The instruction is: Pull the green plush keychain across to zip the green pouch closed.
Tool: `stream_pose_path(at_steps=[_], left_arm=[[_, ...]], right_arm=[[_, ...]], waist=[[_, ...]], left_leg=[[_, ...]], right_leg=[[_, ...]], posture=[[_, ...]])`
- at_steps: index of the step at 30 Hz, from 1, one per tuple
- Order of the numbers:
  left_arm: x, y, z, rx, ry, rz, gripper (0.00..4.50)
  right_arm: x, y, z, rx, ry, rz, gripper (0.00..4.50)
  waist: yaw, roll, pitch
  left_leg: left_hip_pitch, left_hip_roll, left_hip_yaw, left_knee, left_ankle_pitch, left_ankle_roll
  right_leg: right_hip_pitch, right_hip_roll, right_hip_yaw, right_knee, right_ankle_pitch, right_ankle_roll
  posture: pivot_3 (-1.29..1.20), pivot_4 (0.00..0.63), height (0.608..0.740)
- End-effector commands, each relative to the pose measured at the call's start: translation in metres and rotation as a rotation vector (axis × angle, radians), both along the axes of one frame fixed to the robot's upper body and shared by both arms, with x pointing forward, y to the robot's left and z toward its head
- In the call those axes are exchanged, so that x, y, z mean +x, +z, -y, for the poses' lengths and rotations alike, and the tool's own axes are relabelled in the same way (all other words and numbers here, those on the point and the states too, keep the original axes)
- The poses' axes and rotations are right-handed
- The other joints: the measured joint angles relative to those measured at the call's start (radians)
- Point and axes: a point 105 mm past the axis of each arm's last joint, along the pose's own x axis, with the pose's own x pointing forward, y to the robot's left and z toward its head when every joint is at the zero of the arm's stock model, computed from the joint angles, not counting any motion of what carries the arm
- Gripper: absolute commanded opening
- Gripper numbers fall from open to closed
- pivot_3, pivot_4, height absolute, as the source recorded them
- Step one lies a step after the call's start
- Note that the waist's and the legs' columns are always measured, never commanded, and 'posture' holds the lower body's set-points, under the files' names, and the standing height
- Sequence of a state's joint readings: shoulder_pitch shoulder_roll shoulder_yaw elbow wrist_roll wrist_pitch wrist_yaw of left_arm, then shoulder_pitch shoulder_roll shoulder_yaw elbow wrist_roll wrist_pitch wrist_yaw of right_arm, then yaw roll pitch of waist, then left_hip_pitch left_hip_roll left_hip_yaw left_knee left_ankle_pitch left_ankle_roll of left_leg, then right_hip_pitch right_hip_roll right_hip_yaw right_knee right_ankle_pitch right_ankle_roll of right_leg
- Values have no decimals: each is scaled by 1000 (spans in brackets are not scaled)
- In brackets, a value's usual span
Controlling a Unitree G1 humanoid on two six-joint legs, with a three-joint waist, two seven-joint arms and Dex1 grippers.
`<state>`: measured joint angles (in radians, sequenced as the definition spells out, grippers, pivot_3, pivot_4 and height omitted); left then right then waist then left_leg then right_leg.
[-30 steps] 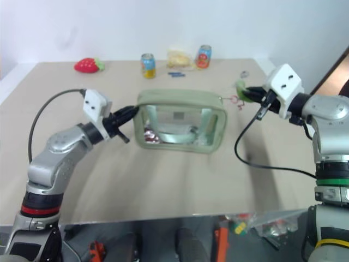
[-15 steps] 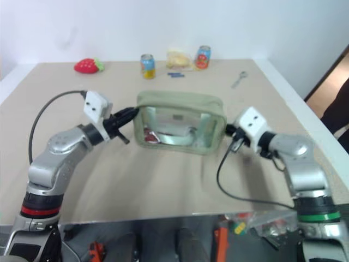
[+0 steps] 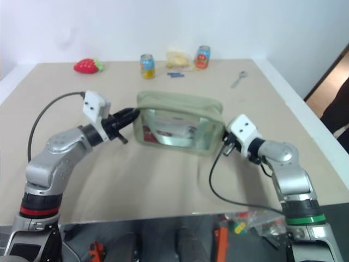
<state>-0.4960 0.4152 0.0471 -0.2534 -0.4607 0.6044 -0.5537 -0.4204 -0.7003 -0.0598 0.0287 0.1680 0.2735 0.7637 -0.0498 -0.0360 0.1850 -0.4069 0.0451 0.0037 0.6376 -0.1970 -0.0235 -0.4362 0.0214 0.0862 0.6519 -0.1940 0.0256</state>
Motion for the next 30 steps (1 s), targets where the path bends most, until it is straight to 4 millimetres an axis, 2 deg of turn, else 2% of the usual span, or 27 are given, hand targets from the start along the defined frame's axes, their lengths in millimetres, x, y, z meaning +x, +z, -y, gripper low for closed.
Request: stream_pose_path(at_steps=[1,5,7,8,14,18,20,23,27,30], left_arm=[[-6,19,-7,-57,-26,17,2284],[-11,34,-19,-114,-54,10,3730],[-13,38,-24,-132,-62,9,4307],[-15,39,-26,-138,-65,8,4500],[-21,32,-34,-120,-34,4,4500],[-24,21,-48,-100,37,2,4500],[-25,15,-54,-97,67,7,4500],[-24,-1,-63,-39,142,17,4500],[-21,-22,-66,50,236,26,4500],[-24,-31,-61,67,232,20,4500]], right_arm=[[-2,39,4,84,10,92,1940],[-11,58,13,131,4,108,3401],[-20,62,15,145,25,98,3969],[-24,62,16,147,31,87,4455],[-42,58,31,132,-34,58,4455],[-51,58,40,171,-95,48,4455],[-58,55,39,191,-83,24,4455],[-69,47,23,231,-49,-39,4455],[-82,23,-3,238,-5,-102,4455],[-84,13,-8,277,-32,-122,4455]], waist=[[0,0,0],[1,0,0],[1,0,0],[1,0,0],[1,0,0],[1,0,0],[1,0,0],[1,0,0],[2,0,0],[2,0,0]], left_leg=[[0,0,0,0,0,0],[-1,0,-1,-1,0,0],[-1,0,-1,-1,0,0],[-1,0,-1,-1,0,0],[-1,0,-1,-2,0,0],[0,0,-1,-1,0,0],[0,0,-1,-1,0,0],[0,0,-1,-1,0,0],[0,0,-1,-1,0,0],[0,0,-1,-1,0,0]], right_leg=[[0,0,0,0,0,0],[-1,0,-1,0,0,1],[-1,0,-1,0,1,2],[-1,0,-1,0,1,2],[0,0,-1,0,-1,0],[0,0,-1,0,-1,-1],[0,0,-1,0,-1,-1],[0,0,-1,0,-1,-2],[0,0,-1,0,-1,-2],[0,0,0,-1,-1,-2]], posture=[[0,150,740],[0,150,740],[0,150,740],[0,150,740],[0,150,740],[0,150,740],[0,150,740],[0,150,740],[0,150,740],[0,150,740]])
